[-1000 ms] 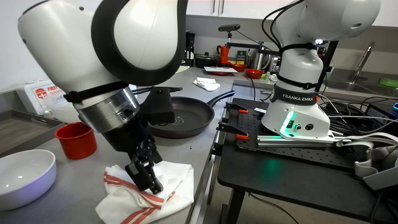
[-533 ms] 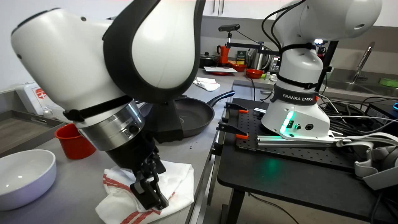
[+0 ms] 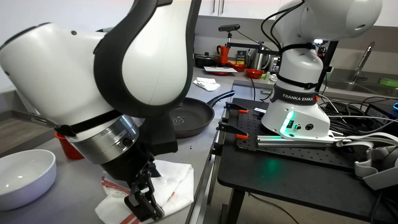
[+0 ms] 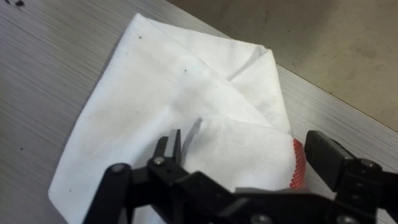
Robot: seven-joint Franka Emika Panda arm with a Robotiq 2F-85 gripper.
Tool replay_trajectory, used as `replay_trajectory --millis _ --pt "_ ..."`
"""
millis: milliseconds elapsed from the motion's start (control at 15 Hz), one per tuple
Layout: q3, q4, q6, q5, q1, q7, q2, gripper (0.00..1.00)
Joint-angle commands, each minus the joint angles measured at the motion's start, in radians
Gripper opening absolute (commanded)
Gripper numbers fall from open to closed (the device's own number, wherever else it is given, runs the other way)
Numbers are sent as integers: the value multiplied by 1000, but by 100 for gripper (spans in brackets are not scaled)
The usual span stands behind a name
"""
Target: Wipe the pan using the towel
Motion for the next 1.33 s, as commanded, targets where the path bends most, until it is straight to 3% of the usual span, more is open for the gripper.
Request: replay_trajectory --millis 0,200,267,467,1000,1267 --pt "-11 78 -35 -29 14 -2 55 100" --pt "-17 96 -36 -32 8 -8 68 97" --pt "-20 98 -34 -33 7 -8 69 74" --pt "-25 95 -26 -32 -2 -13 64 63" --pt "-22 64 -11 -22 -37 -21 29 4" --pt "-17 17 3 -13 -43 -1 -19 5"
